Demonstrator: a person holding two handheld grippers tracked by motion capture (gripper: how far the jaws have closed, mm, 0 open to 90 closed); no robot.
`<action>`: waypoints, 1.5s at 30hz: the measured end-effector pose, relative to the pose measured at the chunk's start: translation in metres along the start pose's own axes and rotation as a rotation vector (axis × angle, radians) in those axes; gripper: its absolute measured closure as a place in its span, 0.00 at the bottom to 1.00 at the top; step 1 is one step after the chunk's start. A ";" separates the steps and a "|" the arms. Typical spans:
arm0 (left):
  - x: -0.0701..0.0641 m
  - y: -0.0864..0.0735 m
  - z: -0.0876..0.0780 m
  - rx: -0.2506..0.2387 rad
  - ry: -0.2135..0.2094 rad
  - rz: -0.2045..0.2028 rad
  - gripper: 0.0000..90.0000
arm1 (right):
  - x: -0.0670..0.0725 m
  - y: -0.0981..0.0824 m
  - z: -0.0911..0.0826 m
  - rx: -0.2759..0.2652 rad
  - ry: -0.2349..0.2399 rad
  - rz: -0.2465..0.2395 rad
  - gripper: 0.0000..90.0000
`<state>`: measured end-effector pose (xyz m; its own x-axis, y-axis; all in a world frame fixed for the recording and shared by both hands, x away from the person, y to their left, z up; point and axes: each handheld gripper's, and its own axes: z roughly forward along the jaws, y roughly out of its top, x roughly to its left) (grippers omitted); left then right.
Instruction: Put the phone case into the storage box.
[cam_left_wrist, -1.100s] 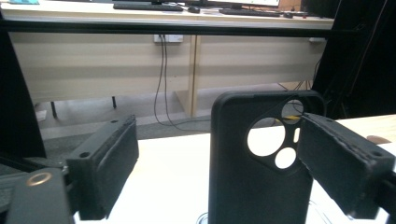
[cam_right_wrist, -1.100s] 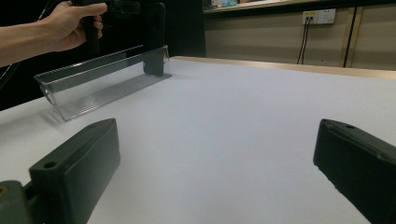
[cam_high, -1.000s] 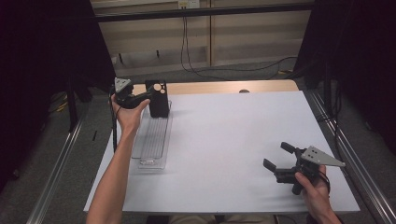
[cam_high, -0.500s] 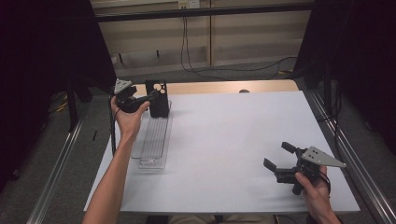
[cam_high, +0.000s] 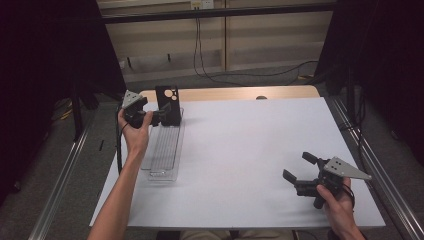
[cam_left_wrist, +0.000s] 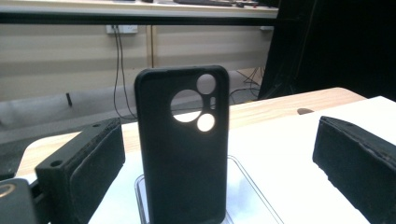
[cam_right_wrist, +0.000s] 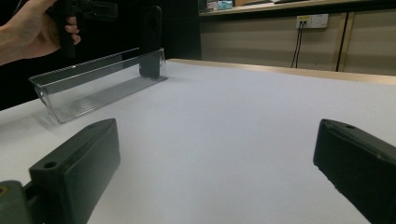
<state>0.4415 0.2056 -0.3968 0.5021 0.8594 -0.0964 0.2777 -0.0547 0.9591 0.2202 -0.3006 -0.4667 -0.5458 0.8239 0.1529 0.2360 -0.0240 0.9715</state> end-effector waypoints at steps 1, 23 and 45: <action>0.000 -0.001 -0.001 0.003 -0.010 0.000 0.03 | 0.000 0.000 0.000 0.001 0.000 0.000 0.00; -0.013 -0.015 -0.040 -0.038 -0.034 0.008 0.05 | 0.000 0.001 -0.001 -0.008 -0.017 0.005 0.00; -0.032 -0.025 -0.073 -0.073 -0.052 0.030 0.05 | 0.000 0.001 -0.002 -0.008 -0.020 0.003 0.00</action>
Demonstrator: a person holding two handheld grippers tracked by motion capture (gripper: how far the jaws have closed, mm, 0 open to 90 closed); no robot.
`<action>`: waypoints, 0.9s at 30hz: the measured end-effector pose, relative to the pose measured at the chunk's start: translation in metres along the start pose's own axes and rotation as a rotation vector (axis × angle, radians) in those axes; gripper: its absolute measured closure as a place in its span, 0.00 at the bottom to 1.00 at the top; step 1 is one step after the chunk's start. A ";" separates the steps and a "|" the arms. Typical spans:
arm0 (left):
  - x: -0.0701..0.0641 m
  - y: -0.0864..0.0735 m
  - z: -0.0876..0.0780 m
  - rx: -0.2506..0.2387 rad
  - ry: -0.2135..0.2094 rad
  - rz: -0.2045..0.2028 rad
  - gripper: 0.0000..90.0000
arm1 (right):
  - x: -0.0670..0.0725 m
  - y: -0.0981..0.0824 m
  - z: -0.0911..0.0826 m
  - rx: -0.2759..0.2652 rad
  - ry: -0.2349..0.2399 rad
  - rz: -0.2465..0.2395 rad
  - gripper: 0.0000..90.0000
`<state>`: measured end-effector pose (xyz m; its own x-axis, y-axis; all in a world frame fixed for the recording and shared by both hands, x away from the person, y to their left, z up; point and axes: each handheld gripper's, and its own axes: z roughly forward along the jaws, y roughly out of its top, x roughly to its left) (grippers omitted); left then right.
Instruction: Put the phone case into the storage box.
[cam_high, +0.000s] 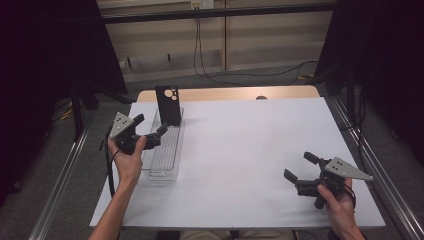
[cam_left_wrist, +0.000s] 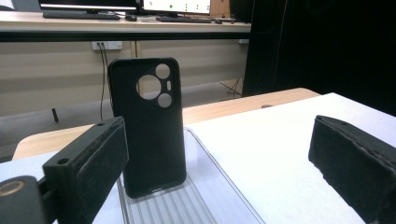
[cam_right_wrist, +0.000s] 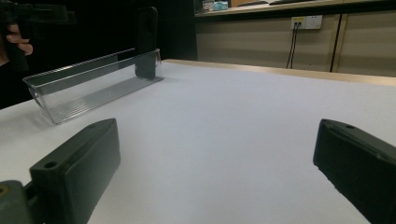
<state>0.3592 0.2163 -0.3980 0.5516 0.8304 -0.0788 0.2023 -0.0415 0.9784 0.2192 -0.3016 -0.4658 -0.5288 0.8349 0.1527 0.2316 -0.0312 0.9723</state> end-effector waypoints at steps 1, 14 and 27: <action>-0.001 -0.001 -0.001 0.000 -0.003 -0.002 0.05 | 0.000 0.000 0.000 0.000 0.001 -0.001 0.00; -0.009 -0.010 -0.020 0.001 -0.015 0.016 0.05 | 0.000 0.000 0.001 0.005 0.004 -0.011 0.00; -0.014 -0.026 -0.041 -0.030 -0.026 -0.003 0.05 | 0.000 0.000 0.000 0.007 -0.001 -0.008 0.00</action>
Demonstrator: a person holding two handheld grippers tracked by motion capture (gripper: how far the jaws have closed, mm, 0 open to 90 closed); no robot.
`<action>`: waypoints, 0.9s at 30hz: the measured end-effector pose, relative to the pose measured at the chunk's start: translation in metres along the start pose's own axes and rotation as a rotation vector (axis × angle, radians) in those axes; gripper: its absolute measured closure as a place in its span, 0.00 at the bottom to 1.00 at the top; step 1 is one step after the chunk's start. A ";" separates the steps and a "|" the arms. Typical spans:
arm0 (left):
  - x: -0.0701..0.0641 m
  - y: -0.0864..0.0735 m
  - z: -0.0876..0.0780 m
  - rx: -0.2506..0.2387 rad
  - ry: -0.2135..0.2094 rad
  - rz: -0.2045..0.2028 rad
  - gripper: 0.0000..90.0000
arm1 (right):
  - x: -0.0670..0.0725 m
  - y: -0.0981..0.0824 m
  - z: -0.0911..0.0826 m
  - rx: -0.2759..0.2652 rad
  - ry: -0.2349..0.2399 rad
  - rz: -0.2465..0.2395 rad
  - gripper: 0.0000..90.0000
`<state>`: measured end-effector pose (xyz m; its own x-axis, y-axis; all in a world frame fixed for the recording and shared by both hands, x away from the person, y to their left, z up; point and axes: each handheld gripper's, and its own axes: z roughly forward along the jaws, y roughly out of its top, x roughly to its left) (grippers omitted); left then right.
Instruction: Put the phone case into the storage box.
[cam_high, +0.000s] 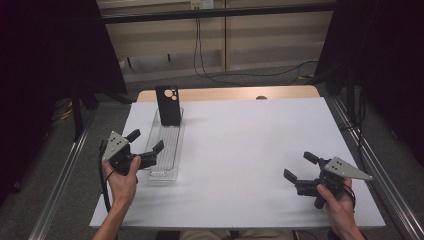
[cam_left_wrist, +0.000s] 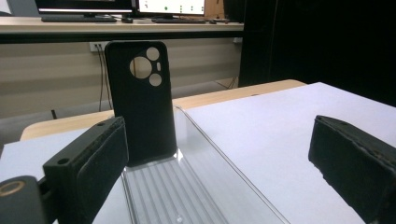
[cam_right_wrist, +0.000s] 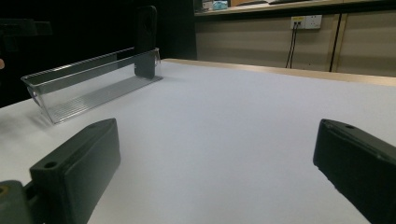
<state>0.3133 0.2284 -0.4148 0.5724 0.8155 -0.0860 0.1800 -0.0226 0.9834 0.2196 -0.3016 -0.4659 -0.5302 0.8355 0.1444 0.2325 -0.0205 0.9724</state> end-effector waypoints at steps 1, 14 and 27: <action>0.000 -0.002 -0.002 0.001 -0.004 0.001 0.05 | 0.000 0.000 0.000 0.000 0.000 0.000 0.00; -0.003 -0.022 -0.031 0.004 -0.016 -0.009 0.05 | 0.001 0.000 -0.002 -0.003 -0.011 0.003 0.00; -0.007 -0.035 -0.057 0.034 0.006 0.010 0.04 | 0.001 -0.002 -0.005 0.002 -0.026 0.011 0.01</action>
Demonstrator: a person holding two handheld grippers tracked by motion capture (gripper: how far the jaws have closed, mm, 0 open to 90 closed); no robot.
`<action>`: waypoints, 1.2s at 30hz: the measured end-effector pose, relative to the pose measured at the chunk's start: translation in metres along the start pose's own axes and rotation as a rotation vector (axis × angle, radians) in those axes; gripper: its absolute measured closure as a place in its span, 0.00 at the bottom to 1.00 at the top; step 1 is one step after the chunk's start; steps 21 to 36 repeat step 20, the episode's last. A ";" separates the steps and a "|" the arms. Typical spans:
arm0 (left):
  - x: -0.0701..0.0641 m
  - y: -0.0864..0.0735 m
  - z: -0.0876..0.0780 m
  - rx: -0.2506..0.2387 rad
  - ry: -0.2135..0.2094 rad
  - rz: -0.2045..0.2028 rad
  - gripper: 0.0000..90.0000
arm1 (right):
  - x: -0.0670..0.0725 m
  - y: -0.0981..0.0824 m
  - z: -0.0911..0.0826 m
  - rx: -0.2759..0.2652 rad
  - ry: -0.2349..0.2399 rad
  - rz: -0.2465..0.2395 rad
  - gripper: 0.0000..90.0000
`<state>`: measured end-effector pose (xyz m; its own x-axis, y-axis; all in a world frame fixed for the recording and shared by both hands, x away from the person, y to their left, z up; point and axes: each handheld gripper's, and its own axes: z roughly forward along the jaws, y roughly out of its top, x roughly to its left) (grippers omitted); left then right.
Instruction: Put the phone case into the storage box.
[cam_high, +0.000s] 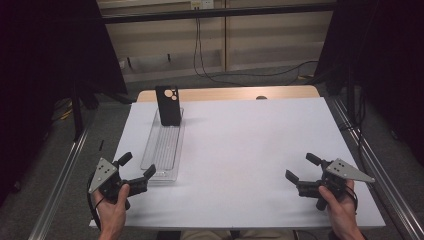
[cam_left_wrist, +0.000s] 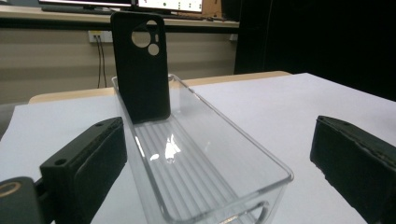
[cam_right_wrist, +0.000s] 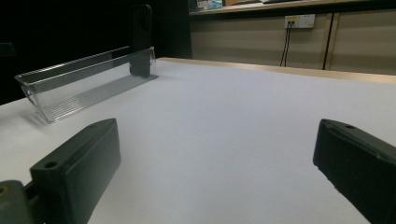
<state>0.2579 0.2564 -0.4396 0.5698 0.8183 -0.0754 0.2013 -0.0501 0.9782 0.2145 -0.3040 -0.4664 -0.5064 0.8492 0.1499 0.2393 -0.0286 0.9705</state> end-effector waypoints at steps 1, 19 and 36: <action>0.000 -0.001 -0.001 -0.005 0.006 -0.009 0.04 | 0.000 0.000 0.000 0.003 0.004 -0.007 0.01; -0.001 -0.019 -0.013 -0.005 0.030 -0.047 0.05 | -0.001 -0.001 0.002 0.014 0.010 -0.028 0.01; -0.001 -0.018 -0.013 0.000 0.031 -0.041 0.05 | -0.001 -0.001 0.002 0.020 0.008 -0.031 0.01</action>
